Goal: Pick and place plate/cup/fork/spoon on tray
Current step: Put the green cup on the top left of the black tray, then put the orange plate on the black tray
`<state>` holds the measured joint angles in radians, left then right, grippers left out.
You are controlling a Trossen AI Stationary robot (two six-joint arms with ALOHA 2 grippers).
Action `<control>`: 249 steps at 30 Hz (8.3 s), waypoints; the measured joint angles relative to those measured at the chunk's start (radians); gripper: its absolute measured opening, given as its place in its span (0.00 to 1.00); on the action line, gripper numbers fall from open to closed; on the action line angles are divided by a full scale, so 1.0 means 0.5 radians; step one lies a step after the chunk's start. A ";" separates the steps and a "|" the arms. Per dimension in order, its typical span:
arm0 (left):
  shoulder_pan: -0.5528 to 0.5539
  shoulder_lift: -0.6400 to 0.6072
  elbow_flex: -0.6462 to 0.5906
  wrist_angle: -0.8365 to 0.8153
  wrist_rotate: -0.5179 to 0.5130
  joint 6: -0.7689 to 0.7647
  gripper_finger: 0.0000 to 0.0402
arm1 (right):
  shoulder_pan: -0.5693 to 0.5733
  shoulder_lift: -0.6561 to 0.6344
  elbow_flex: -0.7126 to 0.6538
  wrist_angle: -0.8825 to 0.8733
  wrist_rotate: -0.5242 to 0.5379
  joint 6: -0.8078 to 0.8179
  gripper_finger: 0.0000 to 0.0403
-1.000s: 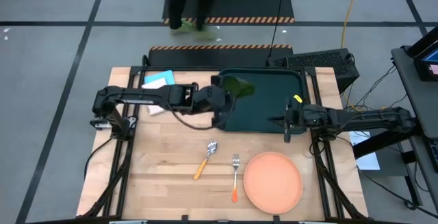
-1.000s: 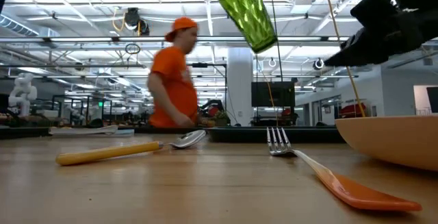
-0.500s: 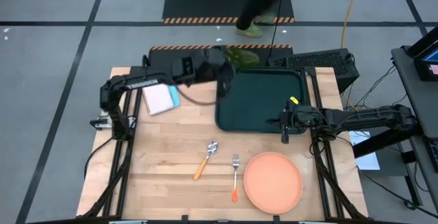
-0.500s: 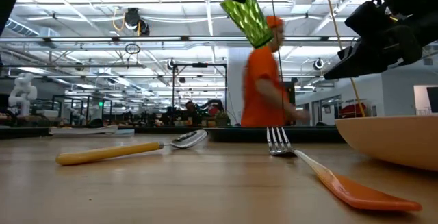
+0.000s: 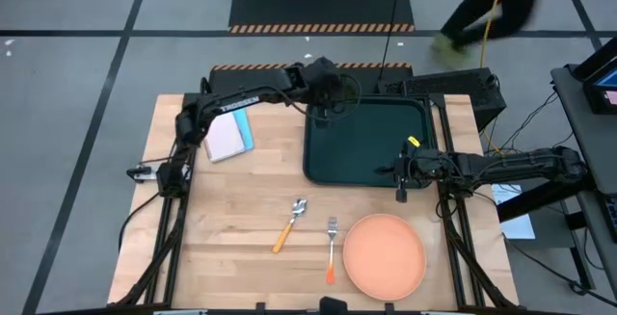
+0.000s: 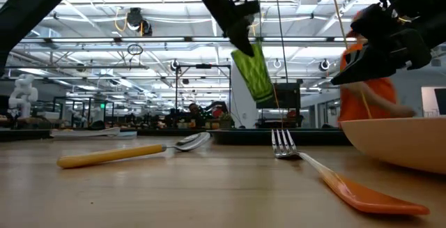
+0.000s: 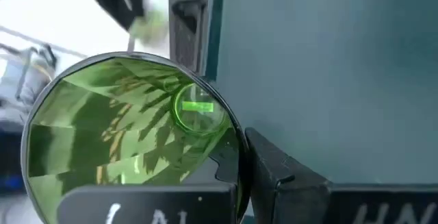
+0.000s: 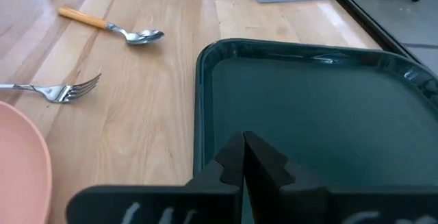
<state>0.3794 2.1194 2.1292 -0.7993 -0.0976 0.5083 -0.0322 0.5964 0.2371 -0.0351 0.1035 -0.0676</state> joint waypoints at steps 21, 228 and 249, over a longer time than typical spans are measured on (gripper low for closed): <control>0.056 0.107 -0.014 -0.513 0.063 -0.114 0.02 | 0.000 0.000 0.001 0.090 0.001 -0.103 0.00; -1.717 -0.149 -0.890 -0.070 -0.854 -1.406 0.05 | 2.030 1.920 2.318 -2.238 0.699 1.598 0.00; -1.714 -0.148 -1.360 0.547 -0.853 -1.829 0.05 | 1.142 1.920 2.373 -2.636 0.954 1.176 0.00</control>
<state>-0.4774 2.0453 1.4490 -0.5255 -0.5240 -0.4062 0.5387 1.5562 1.4234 -1.3530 0.5803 0.5206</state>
